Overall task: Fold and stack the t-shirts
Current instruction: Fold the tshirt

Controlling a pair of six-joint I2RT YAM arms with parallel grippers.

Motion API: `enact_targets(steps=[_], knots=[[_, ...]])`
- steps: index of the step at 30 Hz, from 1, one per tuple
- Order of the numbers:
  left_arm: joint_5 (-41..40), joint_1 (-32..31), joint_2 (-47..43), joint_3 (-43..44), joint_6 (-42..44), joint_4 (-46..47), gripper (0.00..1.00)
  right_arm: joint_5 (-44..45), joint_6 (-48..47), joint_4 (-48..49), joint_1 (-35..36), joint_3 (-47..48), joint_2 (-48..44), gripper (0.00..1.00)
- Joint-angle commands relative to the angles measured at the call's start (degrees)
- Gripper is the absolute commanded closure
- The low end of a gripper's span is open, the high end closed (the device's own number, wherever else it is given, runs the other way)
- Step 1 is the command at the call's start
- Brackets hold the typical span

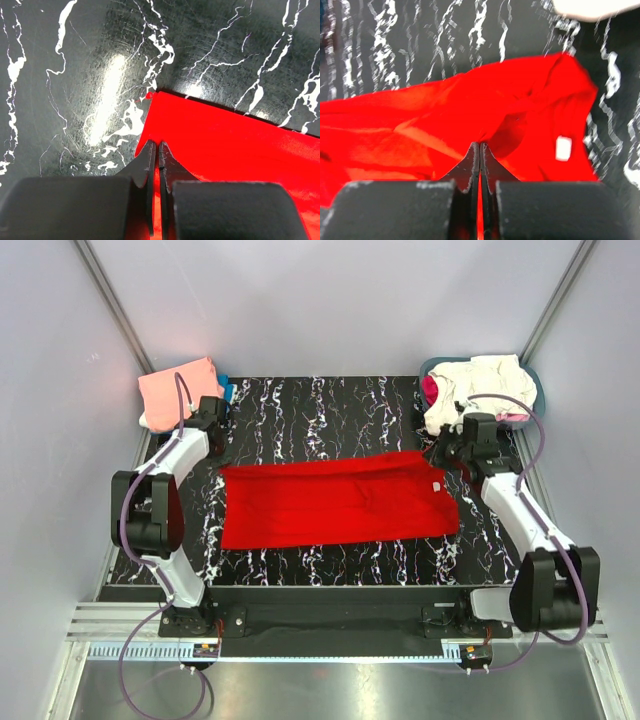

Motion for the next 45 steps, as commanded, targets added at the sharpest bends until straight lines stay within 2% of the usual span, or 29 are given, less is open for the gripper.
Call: enact_targets(steps=[1,9,11,12,14,16,17,23,28,33,38,41,45], knots=[[-1.81,-0.06,-1.94,-0.02,0.98,2.04,1.00,-2.46,5.36,-0.13,-0.38,-3.96,-5.31,1.00],[-1.99,-0.59,-3.17,-2.47,-0.51,1.69,1.00,-1.15,9.05,-5.40,-0.30,-10.74,-12.08,1.00],[-1.99,-0.59,-3.17,-3.09,-1.83,-0.32,0.99,3.22,12.29,-8.11,-0.30,-12.33,-12.61,1.00],[-2.33,-0.59,-3.87,-3.61,-2.44,-1.03,0.87,5.25,13.35,-9.78,-0.38,-12.33,-12.61,1.00],[-4.35,-0.50,-5.62,-6.50,-4.73,-2.27,0.74,9.55,14.95,-13.48,-0.30,-11.89,-12.79,1.00],[-6.02,-0.41,-9.75,-8.62,-6.05,-2.01,0.49,10.54,15.30,-14.98,-0.30,-11.54,-13.58,0.68],[-6.64,-0.06,-11.15,-9.85,-6.57,-2.44,0.46,10.46,15.30,-15.16,-0.38,-11.71,-15.15,0.56],[-5.95,0.47,-17.58,-8.90,-7.72,-3.41,0.47,5.73,17.06,-14.64,-0.30,-14.35,-20.69,0.47],[-2.52,-1.28,-17.59,-9.68,-7.37,0.18,0.53,-3.24,19.25,-9.38,-0.21,-18.30,-18.43,0.51],[-2.08,-5.50,-12.59,-9.60,-6.85,2.74,0.55,-5.54,18.55,-8.75,0.85,-16.38,-7.27,0.51],[-1.46,-9.63,-4.77,-7.32,-6.67,3.88,0.58,-3.96,17.59,-8.39,1.99,-10.32,4.92,0.45],[-0.76,-11.04,-0.21,-5.74,-6.93,3.62,0.59,-2.90,16.18,-10.24,4.09,-4.00,14.49,0.41],[-1.01,-12.97,4.91,-4.32,-8.95,-1.29,0.64,-2.38,14.60,-12.16,7.08,6.70,25.42,0.38]])
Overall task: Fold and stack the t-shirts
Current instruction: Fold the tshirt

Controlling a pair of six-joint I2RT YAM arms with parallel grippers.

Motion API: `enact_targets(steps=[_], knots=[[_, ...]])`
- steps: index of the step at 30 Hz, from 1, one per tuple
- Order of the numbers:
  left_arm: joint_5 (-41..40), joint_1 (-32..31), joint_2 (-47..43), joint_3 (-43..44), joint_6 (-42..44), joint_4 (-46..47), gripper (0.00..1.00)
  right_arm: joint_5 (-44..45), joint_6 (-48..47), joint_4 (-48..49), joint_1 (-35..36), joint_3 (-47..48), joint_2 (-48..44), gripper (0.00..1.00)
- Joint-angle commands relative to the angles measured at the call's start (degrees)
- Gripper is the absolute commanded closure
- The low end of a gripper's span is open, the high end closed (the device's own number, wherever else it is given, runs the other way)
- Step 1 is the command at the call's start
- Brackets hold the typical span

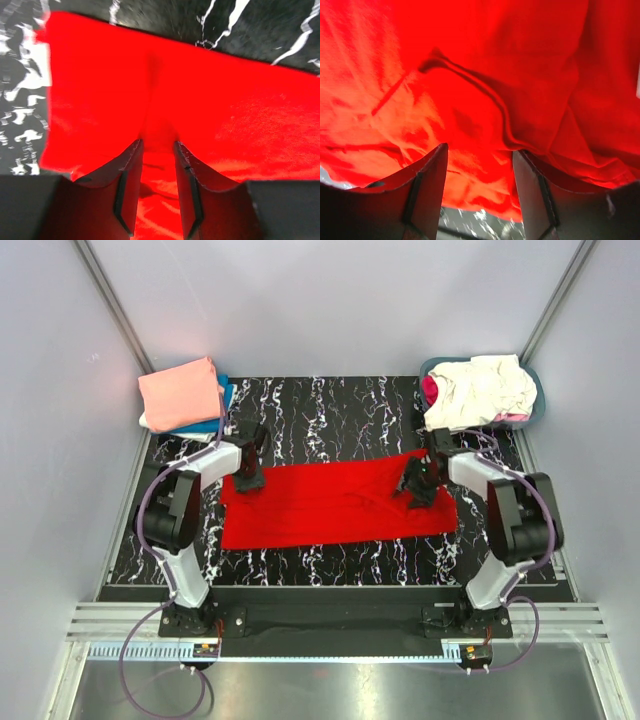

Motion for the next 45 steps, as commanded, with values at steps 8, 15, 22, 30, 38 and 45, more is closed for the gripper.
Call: enact_targets(steps=[8,15,22,30,38,45], knots=[[1.34,-7.17,-4.34,-8.43,-6.26,-2.07,0.65,2.40,-3.42,-10.82,3.79,36.41,27.24,0.38],[7.83,-18.06,-13.24,-21.18,-18.72,3.10,0.62,-3.92,-4.12,-28.54,9.06,87.64,56.07,0.38],[11.89,-31.49,-16.14,-26.55,-28.15,8.74,0.63,-14.12,6.76,-8.50,9.77,92.03,65.54,0.35],[12.42,-45.38,-17.98,-27.17,-36.66,7.08,0.62,-11.85,12.65,-1.01,8.81,99.74,72.20,0.34],[4.08,-57.53,-28.17,-19.88,-46.25,-8.82,0.55,-6.66,12.66,2.53,7.23,97.01,69.92,0.32],[-4.00,-60.61,-31.52,-15.04,-48.37,-19.64,0.55,-7.70,12.75,5.34,6.43,93.04,62.36,0.24]])
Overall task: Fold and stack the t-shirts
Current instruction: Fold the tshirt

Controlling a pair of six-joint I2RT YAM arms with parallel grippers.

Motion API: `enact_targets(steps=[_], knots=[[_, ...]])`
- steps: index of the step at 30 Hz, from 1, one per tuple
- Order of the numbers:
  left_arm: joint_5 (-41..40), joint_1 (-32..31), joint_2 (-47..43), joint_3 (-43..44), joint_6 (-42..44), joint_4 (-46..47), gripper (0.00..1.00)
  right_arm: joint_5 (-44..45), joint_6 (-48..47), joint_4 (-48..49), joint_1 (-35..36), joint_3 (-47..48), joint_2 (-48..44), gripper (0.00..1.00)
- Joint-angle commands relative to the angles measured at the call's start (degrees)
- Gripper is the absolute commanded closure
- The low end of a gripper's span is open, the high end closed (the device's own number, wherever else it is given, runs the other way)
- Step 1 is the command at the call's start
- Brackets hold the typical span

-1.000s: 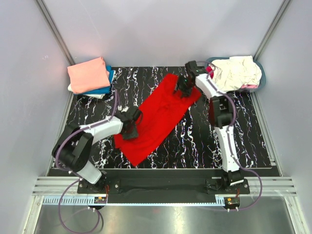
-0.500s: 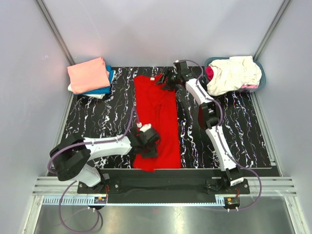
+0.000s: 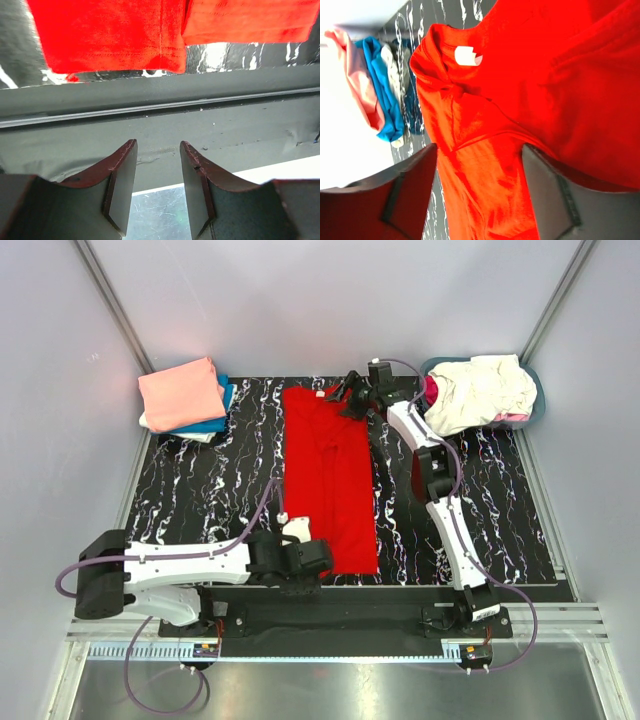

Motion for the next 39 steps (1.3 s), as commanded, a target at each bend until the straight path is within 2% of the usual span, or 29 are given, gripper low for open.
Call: enact_targets(steps=[1,3,4,6,10,12,16,17,18,19,20,22,23,24,25,27,29,33,34,39], knots=[[-6.53,-0.88,-2.19,2.73,-2.77,-6.68,0.55,3.29,-1.89,-1.69,-1.44,-0.22,-5.16,0.21],[-7.58,-0.96,-2.80,3.52,-2.77,-6.95,0.55,2.06,-2.68,-3.45,-1.61,1.81,-6.83,0.18],[-7.93,-0.88,-3.24,3.78,-2.86,-7.21,0.55,1.61,-3.03,-3.63,-1.61,1.81,-9.19,0.13],[-10.12,-1.14,-3.77,5.53,-3.04,-8.61,0.55,1.17,-5.23,-4.68,-1.70,-0.55,-12.45,0.09],[-16.54,-1.49,-8.07,7.56,-3.57,-10.64,0.48,0.64,-10.23,-5.21,-1.79,-9.77,-24.75,0.00],[-20.05,-1.58,-10.79,7.74,-3.65,-11.16,0.43,2.31,-14.19,-10.20,-1.79,-14.00,-28.88,0.00],[-25.42,-1.06,-15.80,4.34,-3.74,-11.08,0.15,4.77,-17.19,-14.97,-1.79,-31.63,-46.53,0.00],[-25.69,0.51,-16.95,3.18,-3.57,-10.38,0.02,4.86,-17.01,-13.84,-1.79,-42.29,-50.31,0.00],[-25.26,1.75,-19.39,2.04,-3.13,-9.94,0.01,4.78,-16.49,-12.78,-1.35,-48.14,-58.00,0.00],[-24.64,3.06,-20.81,0.64,-2.43,-9.41,0.01,4.77,-16.14,-11.55,-1.00,-54.03,-61.91,0.00],[-24.11,4.38,-22.39,-1.99,-1.29,-8.10,0.01,5.30,-15.70,-10.58,-0.47,-64.62,-65.77,0.00],[-22.27,7.46,-27.14,-4.99,-0.67,-6.78,0.01,8.02,-14.64,-10.05,1.80,-74.95,-76.46,0.00],[-21.22,8.08,-28.63,-8.40,0.55,-3.99,0.02,8.29,-13.25,-8.39,2.77,-85.01,-79.93,0.00],[-20.43,9.13,-31.34,-10.08,1.44,-2.13,0.03,8.55,-12.36,-7.59,3.39,-89.81,-86.14,0.00],[-18.50,9.84,-32.15,-11.58,2.58,1.63,0.03,8.73,-9.92,-5.93,4.35,-99.26,-89.16,0.00],[-16.04,12.21,-32.60,-15.88,3.37,4.90,0.05,8.03,-7.53,-3.90,4.89,-107.66,-96.70,0.02],[-12.27,14.66,-30.85,-17.65,4.69,8.85,0.07,6.80,-5.16,-3.45,5.33,-116.00,-100.08,0.08],[-10.22,16.52,-20.42,-17.31,6.10,10.45,0.10,6.10,-3.66,-5.57,6.65,-122.19,-105.09,0.16],[-9.96,16.96,-18.82,-16.96,6.54,11.06,0.11,5.48,-2.70,-4.34,6.91,-124.12,-105.36,0.22],[-7.32,18.46,-13.79,-18.27,6.81,14.50,0.16,2.05,-0.58,0.85,9.28,-127.30,-102.21,0.35]])
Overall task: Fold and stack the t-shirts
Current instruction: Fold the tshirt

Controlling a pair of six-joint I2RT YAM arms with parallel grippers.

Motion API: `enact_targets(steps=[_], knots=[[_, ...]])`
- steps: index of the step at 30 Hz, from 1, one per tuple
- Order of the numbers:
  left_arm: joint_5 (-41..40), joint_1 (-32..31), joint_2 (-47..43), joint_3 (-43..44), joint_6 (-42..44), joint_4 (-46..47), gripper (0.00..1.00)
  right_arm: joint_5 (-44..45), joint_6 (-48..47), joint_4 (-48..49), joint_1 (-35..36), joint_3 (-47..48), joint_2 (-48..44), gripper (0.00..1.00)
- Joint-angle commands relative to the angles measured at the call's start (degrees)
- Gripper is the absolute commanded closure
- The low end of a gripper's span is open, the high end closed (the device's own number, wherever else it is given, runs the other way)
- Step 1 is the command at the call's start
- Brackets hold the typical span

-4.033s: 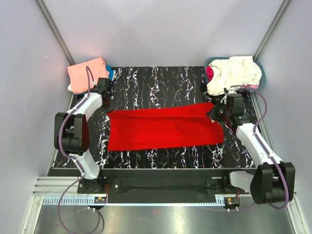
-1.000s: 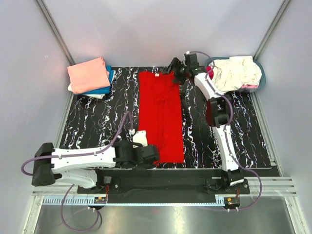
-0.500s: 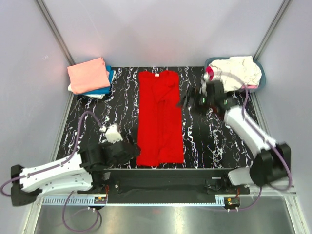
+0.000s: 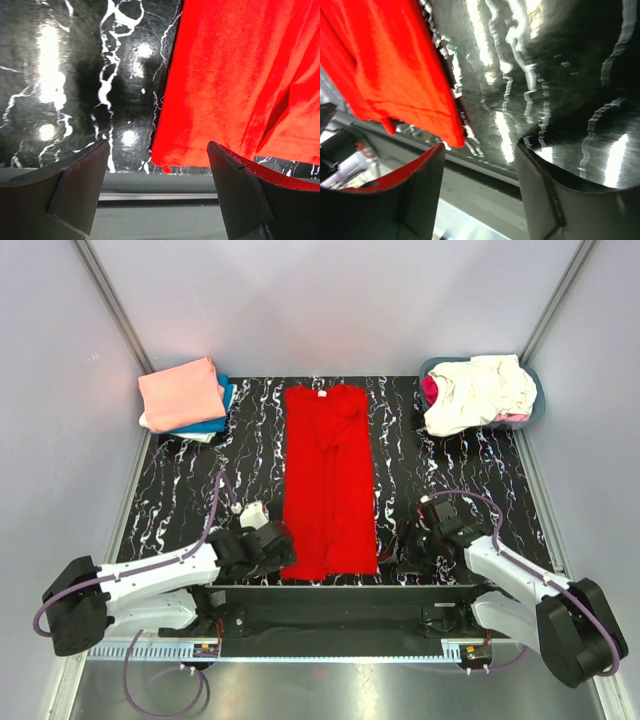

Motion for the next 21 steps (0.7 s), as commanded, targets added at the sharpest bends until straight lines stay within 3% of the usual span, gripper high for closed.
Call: enact_targets(steps=[1,17,21], knots=[[2.45,0.67,0.68,-1.18,0.73,5.16,0.17,-2.71,2.94,7.19,1.77,-0.84,2.14,0.37],[6.49,1.19,-3.28,-9.89,-3.23,9.21,0.23,-1.83,0.93,8.43,7.83,6.10,16.21,0.64],[8.42,1.02,-2.14,-11.02,-4.37,10.26,0.28,-1.93,-0.13,7.90,7.92,6.98,17.62,0.77]])
